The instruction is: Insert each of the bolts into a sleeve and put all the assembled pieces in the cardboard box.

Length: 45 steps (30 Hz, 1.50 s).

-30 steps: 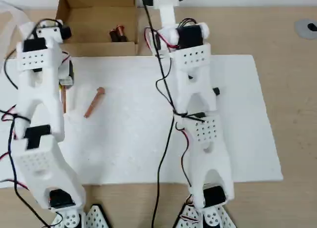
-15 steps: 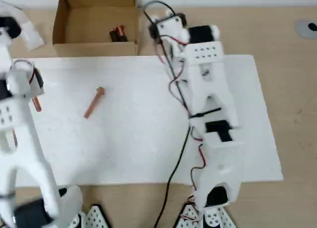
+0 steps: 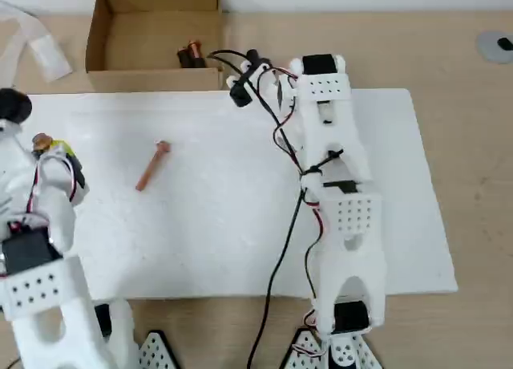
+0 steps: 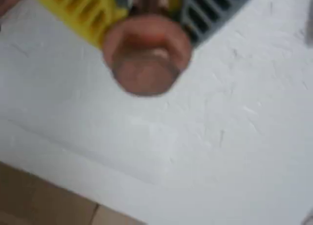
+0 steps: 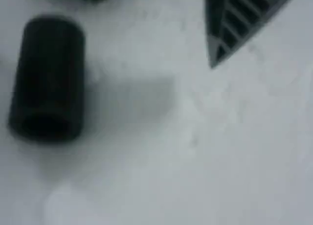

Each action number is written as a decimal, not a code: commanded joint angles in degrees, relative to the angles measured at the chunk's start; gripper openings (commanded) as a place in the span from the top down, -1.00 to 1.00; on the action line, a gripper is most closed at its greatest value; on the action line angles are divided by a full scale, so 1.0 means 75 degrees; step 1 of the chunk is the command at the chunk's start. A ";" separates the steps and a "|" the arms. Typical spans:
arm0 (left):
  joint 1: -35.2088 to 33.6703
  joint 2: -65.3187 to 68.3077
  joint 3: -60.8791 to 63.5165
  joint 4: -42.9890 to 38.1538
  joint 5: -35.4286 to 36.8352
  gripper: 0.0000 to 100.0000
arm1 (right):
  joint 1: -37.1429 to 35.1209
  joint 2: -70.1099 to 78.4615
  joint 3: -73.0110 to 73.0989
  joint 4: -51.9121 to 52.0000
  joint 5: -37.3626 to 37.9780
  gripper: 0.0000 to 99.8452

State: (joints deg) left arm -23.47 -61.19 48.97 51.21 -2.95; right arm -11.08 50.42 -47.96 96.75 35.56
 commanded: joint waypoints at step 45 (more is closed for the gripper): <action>-0.0059 -0.0920 0.0000 -0.0188 0.0023 0.99 | 0.0580 0.1659 -0.1319 0.0774 0.0059 0.98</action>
State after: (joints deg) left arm -23.47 -66.90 49.58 50.95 -2.95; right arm -6.68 61.76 -61.14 101.32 35.91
